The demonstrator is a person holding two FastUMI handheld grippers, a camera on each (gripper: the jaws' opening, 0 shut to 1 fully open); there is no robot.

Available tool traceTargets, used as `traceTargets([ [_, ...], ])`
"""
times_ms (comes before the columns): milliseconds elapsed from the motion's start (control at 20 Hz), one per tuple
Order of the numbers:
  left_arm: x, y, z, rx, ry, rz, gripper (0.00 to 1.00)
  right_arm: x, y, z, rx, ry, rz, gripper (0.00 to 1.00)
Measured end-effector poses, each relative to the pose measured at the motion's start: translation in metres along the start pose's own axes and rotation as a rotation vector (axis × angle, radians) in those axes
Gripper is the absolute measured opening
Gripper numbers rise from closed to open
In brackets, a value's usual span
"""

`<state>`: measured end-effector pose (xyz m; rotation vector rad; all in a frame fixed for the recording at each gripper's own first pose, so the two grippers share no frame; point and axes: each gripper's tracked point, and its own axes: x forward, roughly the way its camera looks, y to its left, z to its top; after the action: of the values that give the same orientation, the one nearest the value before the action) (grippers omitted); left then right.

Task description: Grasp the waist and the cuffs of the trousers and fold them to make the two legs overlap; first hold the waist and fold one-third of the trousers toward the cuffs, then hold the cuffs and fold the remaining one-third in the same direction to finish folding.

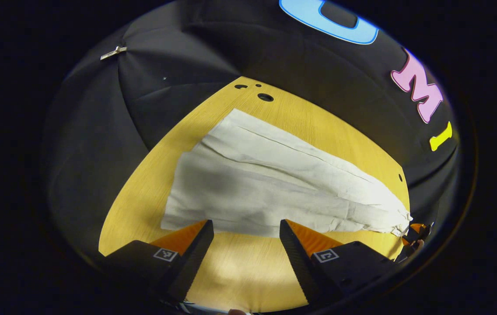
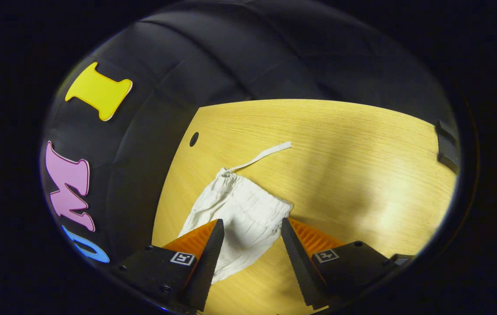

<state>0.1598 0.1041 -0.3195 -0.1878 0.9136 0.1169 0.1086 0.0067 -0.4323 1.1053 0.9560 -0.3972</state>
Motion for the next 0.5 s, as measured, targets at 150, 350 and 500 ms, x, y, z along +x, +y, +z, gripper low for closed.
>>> traceTargets([
  [150, 0.003, -0.001, -0.011, -0.027, 0.027, 0.014, 0.96, 0.006, -0.014, -0.004, 0.067, 0.025, -0.128, 0.83],
  [350, 0.011, -0.006, -0.019, -0.139, 0.050, 0.003, 0.97, 0.008, -0.018, -0.008, 0.140, 0.077, -0.220, 0.63],
  [500, 0.023, -0.013, -0.017, -0.292, 0.062, -0.022, 0.97, 0.010, -0.022, -0.005, 0.076, 0.056, -0.197, 0.12],
])
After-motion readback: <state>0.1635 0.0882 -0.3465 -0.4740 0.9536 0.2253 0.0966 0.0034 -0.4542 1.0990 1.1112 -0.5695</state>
